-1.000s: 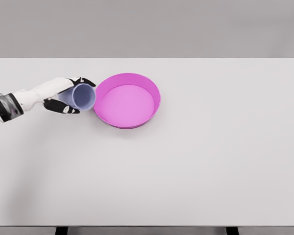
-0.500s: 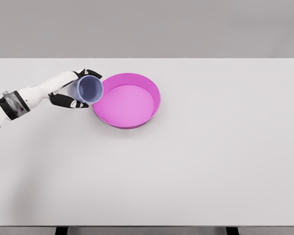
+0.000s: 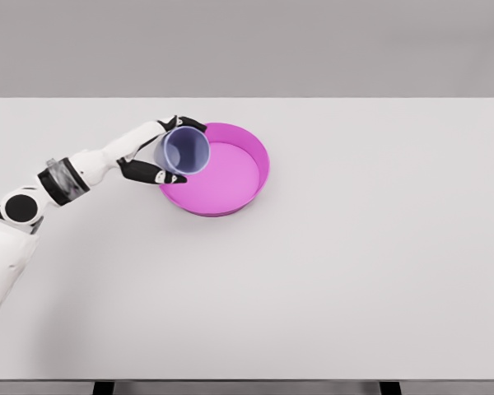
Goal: Flip the cup with left arm and place it on the plate
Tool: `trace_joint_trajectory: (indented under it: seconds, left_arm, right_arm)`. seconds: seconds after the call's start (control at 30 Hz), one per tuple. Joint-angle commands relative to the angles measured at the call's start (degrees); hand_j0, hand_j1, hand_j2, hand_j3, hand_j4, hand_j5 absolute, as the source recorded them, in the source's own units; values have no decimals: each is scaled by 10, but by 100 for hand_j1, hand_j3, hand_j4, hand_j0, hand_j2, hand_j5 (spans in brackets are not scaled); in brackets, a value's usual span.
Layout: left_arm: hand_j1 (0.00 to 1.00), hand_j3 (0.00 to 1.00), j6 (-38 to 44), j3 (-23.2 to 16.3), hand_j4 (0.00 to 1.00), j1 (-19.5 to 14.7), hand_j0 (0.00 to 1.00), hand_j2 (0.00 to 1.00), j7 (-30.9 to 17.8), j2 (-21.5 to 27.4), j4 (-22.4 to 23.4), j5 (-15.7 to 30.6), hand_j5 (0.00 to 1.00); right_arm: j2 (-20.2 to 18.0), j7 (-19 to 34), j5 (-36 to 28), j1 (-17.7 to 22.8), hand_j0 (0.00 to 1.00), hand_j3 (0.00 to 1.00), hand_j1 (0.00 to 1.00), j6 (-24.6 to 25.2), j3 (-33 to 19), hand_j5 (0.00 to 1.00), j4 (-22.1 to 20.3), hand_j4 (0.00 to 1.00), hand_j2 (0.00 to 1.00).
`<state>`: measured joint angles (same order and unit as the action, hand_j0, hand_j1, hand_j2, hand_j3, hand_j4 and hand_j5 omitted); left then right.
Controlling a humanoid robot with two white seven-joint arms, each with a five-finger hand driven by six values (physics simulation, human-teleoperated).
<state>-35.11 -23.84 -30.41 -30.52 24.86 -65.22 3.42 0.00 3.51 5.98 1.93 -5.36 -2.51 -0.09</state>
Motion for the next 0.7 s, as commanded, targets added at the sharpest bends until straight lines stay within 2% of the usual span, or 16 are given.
trace_joint_trajectory:
  seconds: [0.0,0.23,0.47,0.67]
  left_arm:
    - [70,70,1,-2,70,1,70,70,0,-13,0,9,70]
    - [70,70,1,-6,70,4,70,70,0,-24,1,44,70]
    - [70,70,1,-5,70,19,70,70,0,-66,2,64,70]
    - [71,71,1,-29,71,19,71,71,0,-68,2,69,71]
  right_arm:
    - [0,0,0,0,100,100,100,0,0,100,0,100,100]
    - [0,0,0,0,100,100,100,0,0,100,0,100,100]
    - [0,0,0,0,100,100,100,0,0,100,0,100,100]
    - [0,0,0,0,100,100,100,0,0,100,0,100,100]
